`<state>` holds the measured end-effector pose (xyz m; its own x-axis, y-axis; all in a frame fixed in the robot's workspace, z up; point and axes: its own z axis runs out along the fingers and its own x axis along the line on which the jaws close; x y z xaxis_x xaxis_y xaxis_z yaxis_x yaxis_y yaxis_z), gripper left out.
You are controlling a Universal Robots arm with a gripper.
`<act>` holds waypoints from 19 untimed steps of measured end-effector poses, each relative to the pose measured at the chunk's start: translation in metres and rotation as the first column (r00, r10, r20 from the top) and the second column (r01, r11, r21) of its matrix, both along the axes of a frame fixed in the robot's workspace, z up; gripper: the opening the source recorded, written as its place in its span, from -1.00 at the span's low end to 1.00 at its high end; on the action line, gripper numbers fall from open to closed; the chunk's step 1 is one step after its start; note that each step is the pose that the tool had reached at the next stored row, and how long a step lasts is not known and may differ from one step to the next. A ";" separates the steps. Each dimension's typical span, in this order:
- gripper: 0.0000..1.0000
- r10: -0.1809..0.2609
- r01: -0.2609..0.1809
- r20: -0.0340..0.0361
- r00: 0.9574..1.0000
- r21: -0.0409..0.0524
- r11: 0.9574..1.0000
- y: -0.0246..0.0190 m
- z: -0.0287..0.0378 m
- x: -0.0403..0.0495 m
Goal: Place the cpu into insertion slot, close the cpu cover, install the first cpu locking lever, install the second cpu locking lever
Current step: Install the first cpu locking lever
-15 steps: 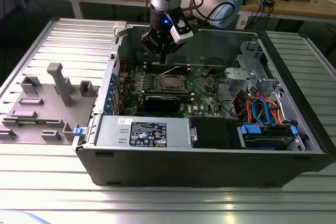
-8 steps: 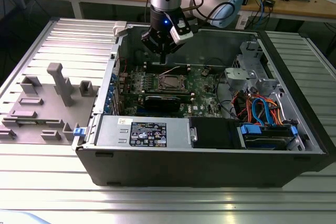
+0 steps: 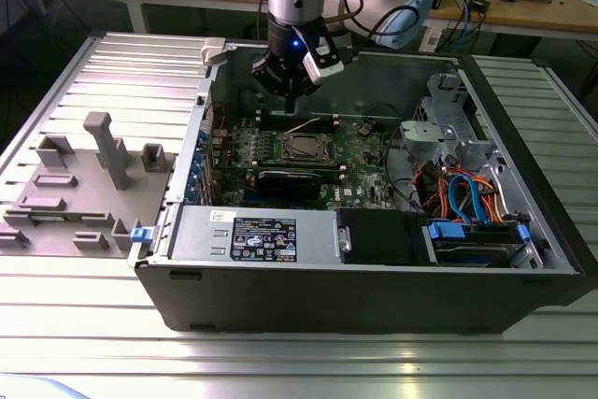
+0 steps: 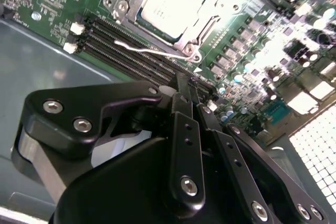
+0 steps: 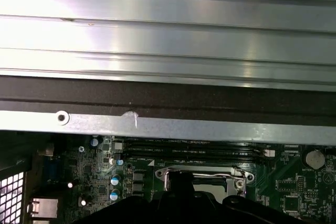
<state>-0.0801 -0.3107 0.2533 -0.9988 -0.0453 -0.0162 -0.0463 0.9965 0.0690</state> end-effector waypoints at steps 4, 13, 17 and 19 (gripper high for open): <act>-0.79 -0.004 0.004 0.000 1.000 0.001 1.000 -0.0005 -0.0056 0.0039; -0.79 -0.006 0.006 0.000 1.000 0.001 1.000 -0.0007 -0.0070 0.0050; -0.79 -0.006 0.006 0.000 1.000 0.001 1.000 -0.0008 -0.0075 0.0053; -0.79 -0.006 0.006 0.000 1.000 0.001 1.000 -0.0009 -0.0083 0.0064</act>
<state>-0.0737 -0.3116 0.2451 -0.9991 -0.0388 -0.0162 -0.0399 0.9968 0.0699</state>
